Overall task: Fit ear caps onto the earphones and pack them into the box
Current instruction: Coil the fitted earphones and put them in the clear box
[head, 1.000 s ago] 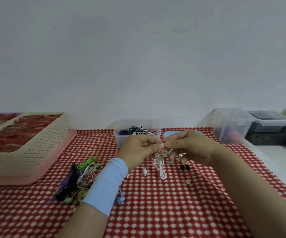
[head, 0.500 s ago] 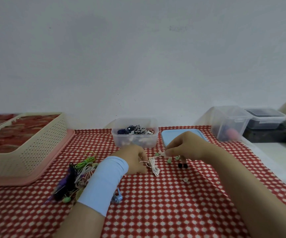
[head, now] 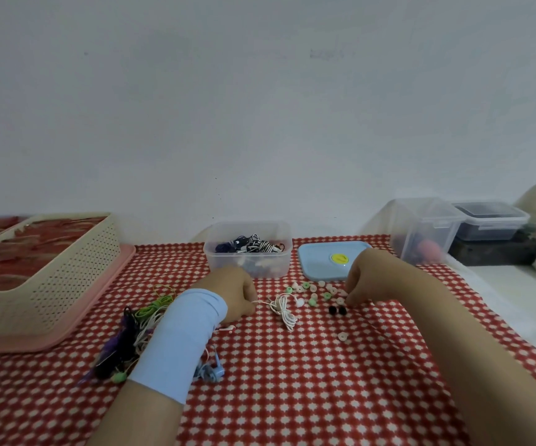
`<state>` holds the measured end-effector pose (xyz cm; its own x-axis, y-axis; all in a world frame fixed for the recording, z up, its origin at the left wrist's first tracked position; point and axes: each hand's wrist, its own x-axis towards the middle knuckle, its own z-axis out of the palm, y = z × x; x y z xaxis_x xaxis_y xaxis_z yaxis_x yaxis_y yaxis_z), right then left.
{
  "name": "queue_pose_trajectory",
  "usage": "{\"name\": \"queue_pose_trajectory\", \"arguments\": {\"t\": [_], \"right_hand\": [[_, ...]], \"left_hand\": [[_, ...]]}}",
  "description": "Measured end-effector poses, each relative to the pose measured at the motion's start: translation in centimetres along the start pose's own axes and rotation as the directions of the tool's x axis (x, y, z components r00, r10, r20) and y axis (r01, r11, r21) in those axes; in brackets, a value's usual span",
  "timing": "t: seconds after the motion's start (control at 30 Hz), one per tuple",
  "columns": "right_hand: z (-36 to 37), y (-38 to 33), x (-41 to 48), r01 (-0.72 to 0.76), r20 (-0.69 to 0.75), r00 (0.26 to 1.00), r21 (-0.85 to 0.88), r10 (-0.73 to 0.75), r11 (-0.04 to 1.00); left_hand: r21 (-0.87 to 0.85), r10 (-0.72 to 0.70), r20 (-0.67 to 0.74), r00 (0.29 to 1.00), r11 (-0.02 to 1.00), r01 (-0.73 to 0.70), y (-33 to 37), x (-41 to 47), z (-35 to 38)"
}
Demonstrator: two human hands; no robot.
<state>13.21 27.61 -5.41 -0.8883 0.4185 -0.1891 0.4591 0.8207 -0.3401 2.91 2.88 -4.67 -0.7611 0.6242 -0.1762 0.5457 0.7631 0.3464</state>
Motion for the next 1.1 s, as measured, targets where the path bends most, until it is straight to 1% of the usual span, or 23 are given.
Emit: {"name": "queue_pose_trajectory", "arguments": {"t": [0.1, 0.2, 0.27, 0.37, 0.4, 0.47, 0.57, 0.67, 0.73, 0.77, 0.83, 0.9, 1.03, 1.07, 1.1], "right_hand": [[-0.2, -0.1, 0.1, 0.001, 0.034, 0.999, 0.047, -0.002, 0.999], [-0.7, -0.3, -0.5, 0.011, 0.05, 0.999, 0.101, -0.016, 0.995], [-1.0, -0.5, -0.8, 0.042, 0.009, 0.999, 0.15, -0.044, 0.988], [-1.0, -1.5, -1.0, 0.13, -0.066, 0.991, 0.259, -0.117, 0.957], [-0.8, -1.9, -1.2, 0.162, -0.067, 0.987, 0.32, -0.148, 0.934], [-0.5, -2.9, -1.5, 0.202, -0.053, 0.978, 0.479, -0.201, 0.854], [0.1, -3.8, -2.0, 0.21, -0.028, 0.967, 0.658, -0.254, 0.723], [0.6, -4.1, -1.9, 0.176, 0.006, 0.964, 0.735, -0.265, 0.655], [0.9, -4.2, -1.6, 0.163, -0.007, 0.97, 0.759, -0.242, 0.631], [1.1, -4.2, -1.5, 0.165, -0.016, 0.971, 0.766, -0.237, 0.622], [1.4, -4.4, -1.5, 0.164, -0.022, 0.972, 0.783, -0.236, 0.6], [1.6, -4.7, -1.5, 0.175, -0.036, 0.968, 0.807, -0.249, 0.563], [1.7, -5.1, -1.6, 0.183, -0.068, 0.968, 0.85, -0.242, 0.494], [1.7, -5.0, -1.5, 0.176, -0.068, 0.969, 0.864, -0.237, 0.471], [1.6, -5.0, -1.5, 0.164, -0.062, 0.97, 0.882, -0.236, 0.441]], "left_hand": [[-0.111, 0.008, -0.092, 0.996, 0.994, -0.018, 0.0, 0.0, -0.4], [-0.217, 0.074, -0.154, 0.985, 0.97, -0.106, 0.3, 0.1, -0.3], [-0.3, 0.1, -0.184, 0.978, 0.942, -0.153, 0.6, 0.1, 0.2], [-0.379, 0.137, -0.222, 0.965, 0.9, -0.214, 0.6, 0.3, 0.7], [-0.399, 0.143, -0.231, 0.963, 0.889, -0.227, 0.5, 0.4, 0.7], [-0.43, 0.147, -0.244, 0.959, 0.869, -0.243, 0.4, 0.5, 0.9], [-0.508, 0.121, -0.263, 0.957, 0.826, -0.244, 0.6, 0.5, 1.3], [-0.666, 0.063, -0.278, 0.958, 0.706, -0.24, 1.1, 0.4, 1.6], [-0.721, 0.037, -0.274, 0.961, 0.653, -0.23, 1.4, 0.4, 1.9], [-0.754, 0.033, -0.257, 0.966, 0.619, -0.221, 1.6, 0.4, 2.0], [-0.845, 0.028, -0.197, 0.98, 0.502, -0.184, 1.8, 0.5, 2.4], [-0.915, 0.034, -0.151, 0.988, 0.373, -0.152, 1.9, 0.6, 2.7], [-0.985, 0.093, -0.067, 0.993, 0.153, -0.081, 1.6, 0.6, 2.6], [-0.991, 0.118, -0.056, 0.991, 0.118, -0.07, 1.4, 0.6, 2.5], [-0.989, 0.132, -0.059, 0.989, 0.124, -0.075, 1.3, 0.6, 2.6]]}}
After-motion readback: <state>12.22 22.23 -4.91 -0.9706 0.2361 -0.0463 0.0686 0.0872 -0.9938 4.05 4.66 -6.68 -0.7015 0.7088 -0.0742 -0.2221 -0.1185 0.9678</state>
